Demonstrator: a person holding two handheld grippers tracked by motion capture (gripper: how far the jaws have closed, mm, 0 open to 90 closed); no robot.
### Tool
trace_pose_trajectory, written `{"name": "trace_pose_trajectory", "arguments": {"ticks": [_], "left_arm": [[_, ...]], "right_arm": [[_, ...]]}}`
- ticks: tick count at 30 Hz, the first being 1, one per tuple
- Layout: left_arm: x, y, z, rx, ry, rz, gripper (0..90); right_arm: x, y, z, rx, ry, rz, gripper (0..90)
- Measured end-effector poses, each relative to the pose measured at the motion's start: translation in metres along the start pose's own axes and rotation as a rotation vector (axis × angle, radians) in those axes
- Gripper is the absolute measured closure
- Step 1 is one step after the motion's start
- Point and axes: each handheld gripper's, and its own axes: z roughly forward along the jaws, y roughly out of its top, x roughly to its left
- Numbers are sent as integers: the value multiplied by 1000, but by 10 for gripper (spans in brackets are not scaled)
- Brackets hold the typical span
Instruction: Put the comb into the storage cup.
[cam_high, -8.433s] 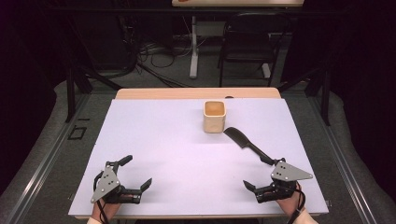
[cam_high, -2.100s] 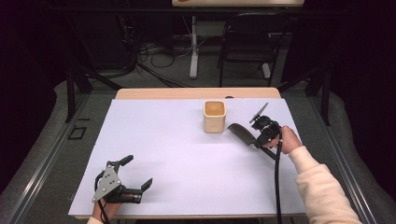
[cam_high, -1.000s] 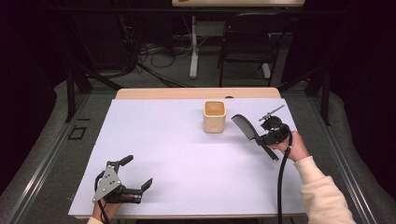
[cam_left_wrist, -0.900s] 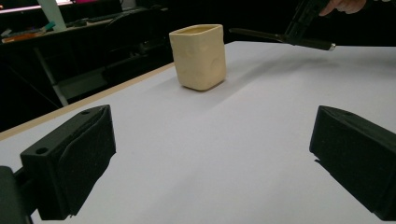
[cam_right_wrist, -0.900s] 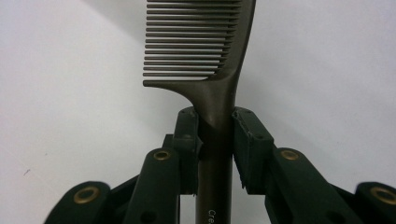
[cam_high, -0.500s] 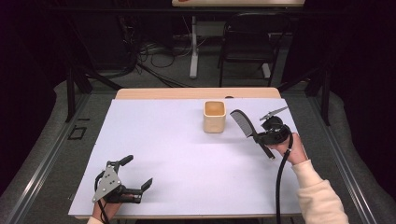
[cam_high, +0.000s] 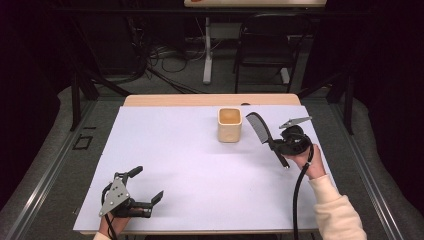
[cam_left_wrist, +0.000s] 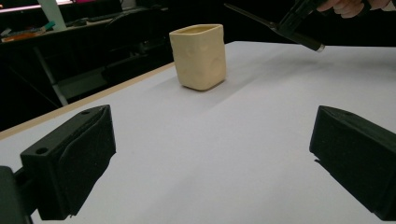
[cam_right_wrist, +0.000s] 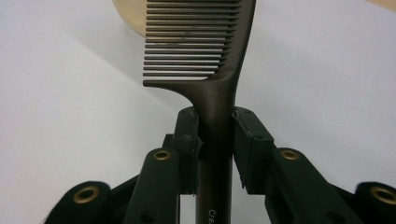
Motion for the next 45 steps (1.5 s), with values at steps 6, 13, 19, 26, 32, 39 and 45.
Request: {"name": "trace_pose_trajectory", "arguments": {"ticks": [6,13,19,26,32,39,45], "left_arm": [[0,0,0,2,0,1,3],[0,0,1,3,-1,1,3],[0,0,0,3,-2,1,3],[0,0,1,3,-2,1,3],[0,0,1,7,-2,2,3],[0,0,1,6,1,-1,3],[0,-1,1,6,0,-3,3]], "right_arm": [[2,0,-3,-43,-6,-6,723],[4,-1,-3,-94,-17,-11,723],[7,-2,-2,-121,-17,-10,723],[9,-3,0,-150,-29,-4,723],[11,-2,1,-179,-39,-8,722],[13,0,-1,-214,-55,-14,723],[14,2,-1,-223,-66,-21,723]]}}
